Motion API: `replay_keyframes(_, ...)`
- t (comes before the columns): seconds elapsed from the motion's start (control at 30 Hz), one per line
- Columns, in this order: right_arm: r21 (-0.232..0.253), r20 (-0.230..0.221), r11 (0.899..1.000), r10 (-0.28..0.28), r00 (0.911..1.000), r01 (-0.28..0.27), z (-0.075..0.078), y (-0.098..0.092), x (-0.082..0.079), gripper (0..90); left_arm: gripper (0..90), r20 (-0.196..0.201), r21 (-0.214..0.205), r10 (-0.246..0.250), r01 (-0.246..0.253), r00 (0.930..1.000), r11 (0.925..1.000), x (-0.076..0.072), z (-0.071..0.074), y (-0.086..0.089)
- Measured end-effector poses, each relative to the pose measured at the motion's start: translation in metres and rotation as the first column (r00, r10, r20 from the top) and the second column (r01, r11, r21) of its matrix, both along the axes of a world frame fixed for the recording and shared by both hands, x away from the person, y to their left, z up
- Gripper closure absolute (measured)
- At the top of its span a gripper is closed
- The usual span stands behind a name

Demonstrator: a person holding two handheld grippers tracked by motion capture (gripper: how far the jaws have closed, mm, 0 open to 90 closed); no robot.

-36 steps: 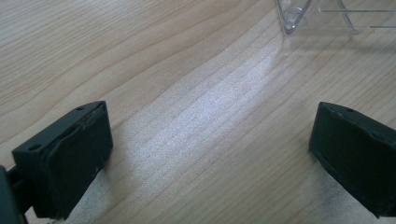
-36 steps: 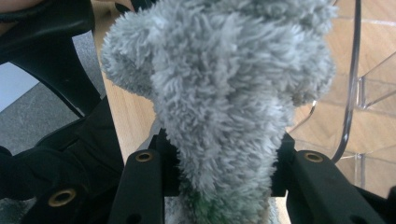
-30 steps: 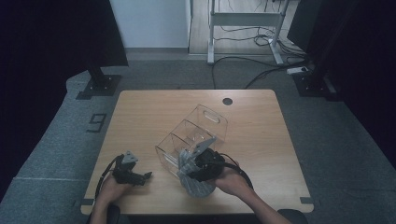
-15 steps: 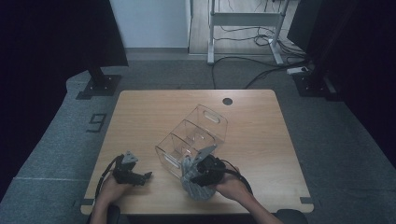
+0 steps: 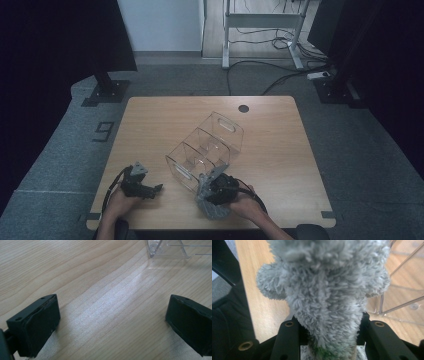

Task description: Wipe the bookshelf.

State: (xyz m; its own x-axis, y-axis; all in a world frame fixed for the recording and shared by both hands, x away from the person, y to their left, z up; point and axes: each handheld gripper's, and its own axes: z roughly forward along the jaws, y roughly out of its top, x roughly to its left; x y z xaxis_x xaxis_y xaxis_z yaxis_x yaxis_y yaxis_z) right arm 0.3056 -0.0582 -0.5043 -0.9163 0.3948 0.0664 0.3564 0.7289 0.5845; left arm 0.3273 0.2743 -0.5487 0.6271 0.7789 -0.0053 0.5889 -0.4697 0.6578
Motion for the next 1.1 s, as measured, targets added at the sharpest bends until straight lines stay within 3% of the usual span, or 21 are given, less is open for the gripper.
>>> replay_keyframes(0.13, -0.003, -0.010, 1.000, -0.008, 0.9999, 0.008, -0.007, 0.000, 0.000, 59.9, 0.0, 0.000, 0.000, 0.000, 0.000, 1.0000, 1.0000, 0.000, 0.000, 0.000)
replay_keyframes(0.3, 0.003, 0.001, 1.000, -0.006, 1.0000, 0.006, -0.002, -0.004, -0.002, 60.0, 0.0, 0.001, 0.000, 0.003, -0.003, 1.0000, 1.0000, 0.000, 0.000, 0.000)
replay_keyframes(0.77, 0.082, 0.008, 0.995, -0.055, 0.9985, 0.054, 0.045, -0.037, -0.004, 60.5, 0.0, 0.002, -0.001, 0.007, -0.007, 1.0000, 1.0000, 0.000, 0.000, -0.001)
replay_keyframes(1.1, 0.116, 0.008, 0.986, -0.120, 0.9927, 0.119, 0.064, -0.068, 0.003, 60.4, 0.0, 0.001, -0.001, 0.007, -0.007, 1.0000, 1.0000, 0.000, 0.000, -0.001)
